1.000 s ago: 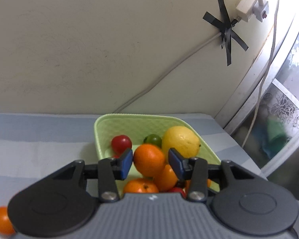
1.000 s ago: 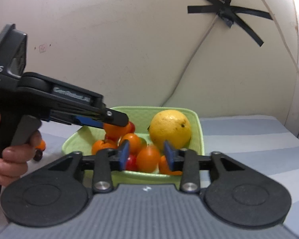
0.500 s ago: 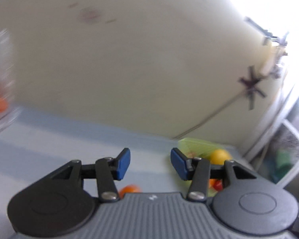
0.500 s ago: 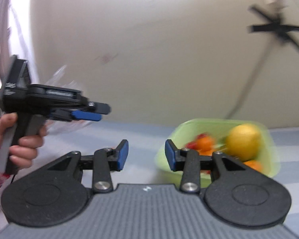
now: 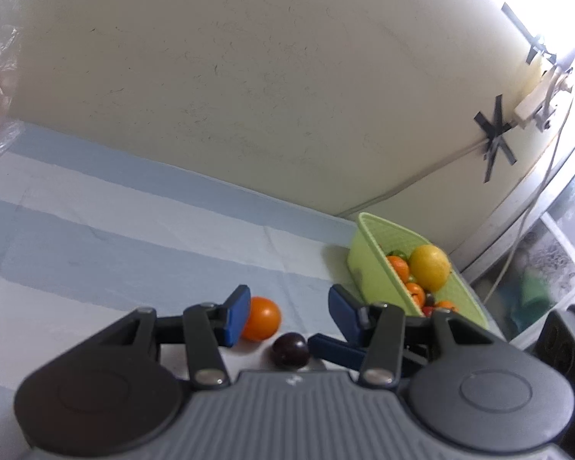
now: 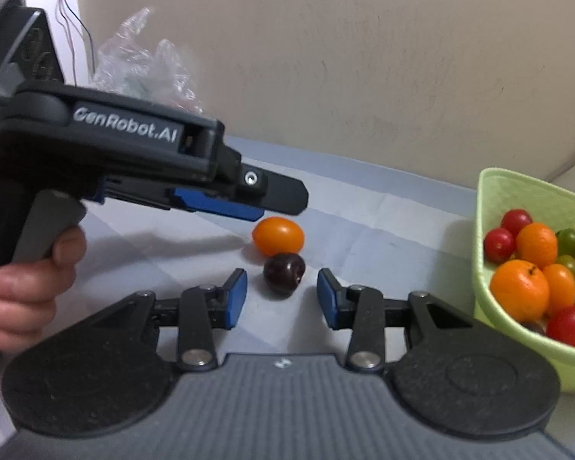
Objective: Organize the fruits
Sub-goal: 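Grasp an orange tomato with the left tool while the right tool grasps a dark tomato, then drop both tomatoes into the green basket and open both tools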
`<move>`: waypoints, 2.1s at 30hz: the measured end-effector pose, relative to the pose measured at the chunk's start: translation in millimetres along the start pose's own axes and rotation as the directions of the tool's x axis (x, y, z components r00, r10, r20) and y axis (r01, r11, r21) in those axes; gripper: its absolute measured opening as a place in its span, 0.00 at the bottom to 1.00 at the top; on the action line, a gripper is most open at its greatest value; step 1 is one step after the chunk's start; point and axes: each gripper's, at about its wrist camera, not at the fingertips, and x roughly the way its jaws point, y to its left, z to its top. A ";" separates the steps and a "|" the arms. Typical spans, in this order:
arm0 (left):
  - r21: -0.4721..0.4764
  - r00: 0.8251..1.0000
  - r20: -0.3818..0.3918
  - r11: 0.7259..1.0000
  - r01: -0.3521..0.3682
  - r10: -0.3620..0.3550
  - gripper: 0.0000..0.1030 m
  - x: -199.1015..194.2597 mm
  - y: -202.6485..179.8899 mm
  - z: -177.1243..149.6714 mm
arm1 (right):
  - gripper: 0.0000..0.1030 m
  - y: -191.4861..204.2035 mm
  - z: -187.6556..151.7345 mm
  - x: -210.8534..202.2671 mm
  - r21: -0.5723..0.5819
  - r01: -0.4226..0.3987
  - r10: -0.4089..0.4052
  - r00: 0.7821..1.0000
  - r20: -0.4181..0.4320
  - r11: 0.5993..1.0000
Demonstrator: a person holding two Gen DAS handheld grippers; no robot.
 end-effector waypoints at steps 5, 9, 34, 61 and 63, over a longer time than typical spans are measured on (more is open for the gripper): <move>0.019 0.999 0.008 0.999 -0.033 0.033 0.45 6.5 -3.3 -1.6 | 0.26 -4.5 -1.5 -0.9 0.008 -0.001 0.001 1.000 0.005 1.000; 0.066 0.996 0.023 0.994 -0.082 0.081 0.45 10.8 -12.3 -6.1 | 0.26 -8.2 -11.9 -21.3 -0.007 0.025 -0.024 1.000 0.020 1.000; 0.169 0.996 0.051 0.982 -0.083 0.075 0.30 -28.1 -66.5 -57.8 | 0.26 -10.8 -52.3 -95.9 0.074 0.057 -0.065 0.992 0.112 0.996; 0.136 0.998 -0.033 0.989 0.062 -0.058 0.36 84.1 -145.4 25.2 | 0.39 -136.3 -48.6 -124.9 0.318 0.232 -0.326 0.902 0.284 0.919; 0.149 1.000 -0.013 0.989 0.022 -0.020 0.37 65.8 -143.9 22.2 | 0.39 -134.0 -49.9 -136.9 0.344 0.224 -0.333 0.895 0.297 0.912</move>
